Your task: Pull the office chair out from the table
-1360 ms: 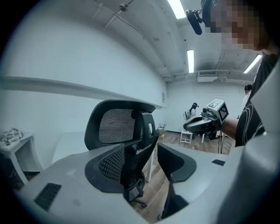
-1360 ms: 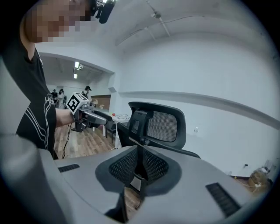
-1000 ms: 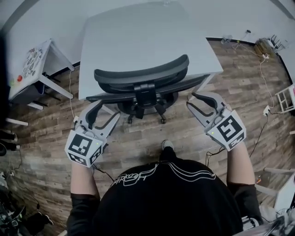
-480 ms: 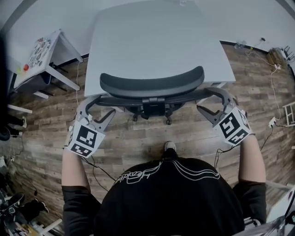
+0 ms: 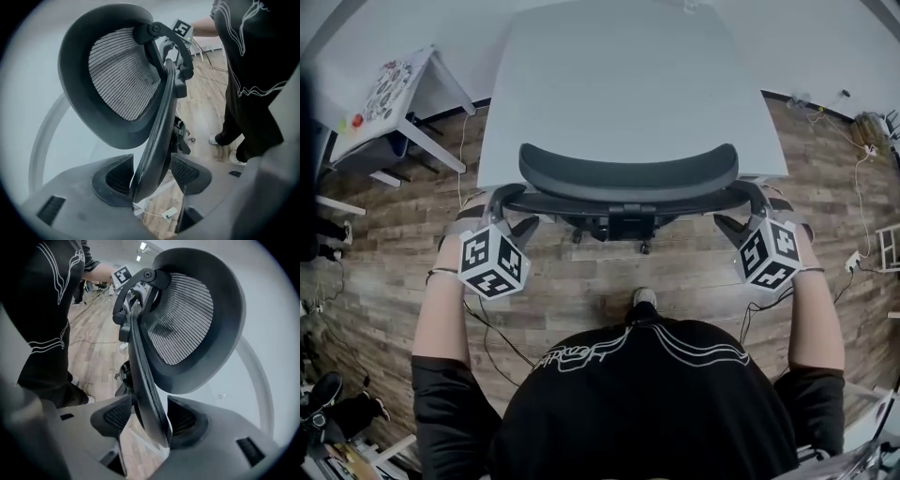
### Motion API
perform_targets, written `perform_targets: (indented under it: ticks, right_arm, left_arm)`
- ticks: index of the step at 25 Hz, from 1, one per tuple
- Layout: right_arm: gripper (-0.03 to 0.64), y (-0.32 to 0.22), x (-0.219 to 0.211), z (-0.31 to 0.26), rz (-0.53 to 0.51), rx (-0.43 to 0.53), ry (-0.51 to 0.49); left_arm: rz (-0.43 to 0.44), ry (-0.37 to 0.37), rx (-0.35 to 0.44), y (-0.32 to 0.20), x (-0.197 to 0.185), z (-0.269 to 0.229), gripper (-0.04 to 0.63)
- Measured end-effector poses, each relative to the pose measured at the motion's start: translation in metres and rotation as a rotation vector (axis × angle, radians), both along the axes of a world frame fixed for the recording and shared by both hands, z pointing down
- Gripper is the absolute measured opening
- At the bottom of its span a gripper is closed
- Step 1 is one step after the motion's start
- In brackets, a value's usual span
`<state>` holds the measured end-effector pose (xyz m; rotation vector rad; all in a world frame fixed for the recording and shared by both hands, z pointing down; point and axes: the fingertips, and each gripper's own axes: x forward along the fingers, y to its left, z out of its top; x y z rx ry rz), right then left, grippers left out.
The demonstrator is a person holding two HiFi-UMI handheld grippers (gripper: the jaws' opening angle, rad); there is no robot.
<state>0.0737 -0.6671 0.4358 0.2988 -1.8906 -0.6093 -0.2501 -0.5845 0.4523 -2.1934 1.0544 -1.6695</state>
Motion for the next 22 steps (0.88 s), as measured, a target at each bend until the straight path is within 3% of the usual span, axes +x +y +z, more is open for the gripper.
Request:
perform_targets:
  ticks: [2, 4, 6, 12, 22]
  right_arm:
    - [0.258, -0.001, 0.001, 0.004, -0.012, 0.014, 0.048]
    - [0.2, -0.005, 0.003, 0.005, -0.025, 0.048, 0.102]
    - [0.194, -0.005, 0.005, 0.007, -0.025, 0.05, 0.136]
    - [0.183, 0.008, 0.006, 0.013, -0.012, 0.035, 0.204]
    - [0.19, 0.009, 0.005, 0.018, 0.08, 0.048, 0.22]
  left_arm:
    - [0.016, -0.077, 0.009, -0.001, -0.004, 0.002, 0.209]
    - [0.033, -0.151, 0.023, -0.003, -0.005, 0.003, 0.187]
    - [0.048, -0.18, 0.018, -0.002, -0.004, 0.006, 0.179]
    - [0.067, -0.229, -0.001, 0.012, -0.004, 0.013, 0.164]
    - [0.038, -0.21, -0.036, 0.013, -0.006, 0.018, 0.164]
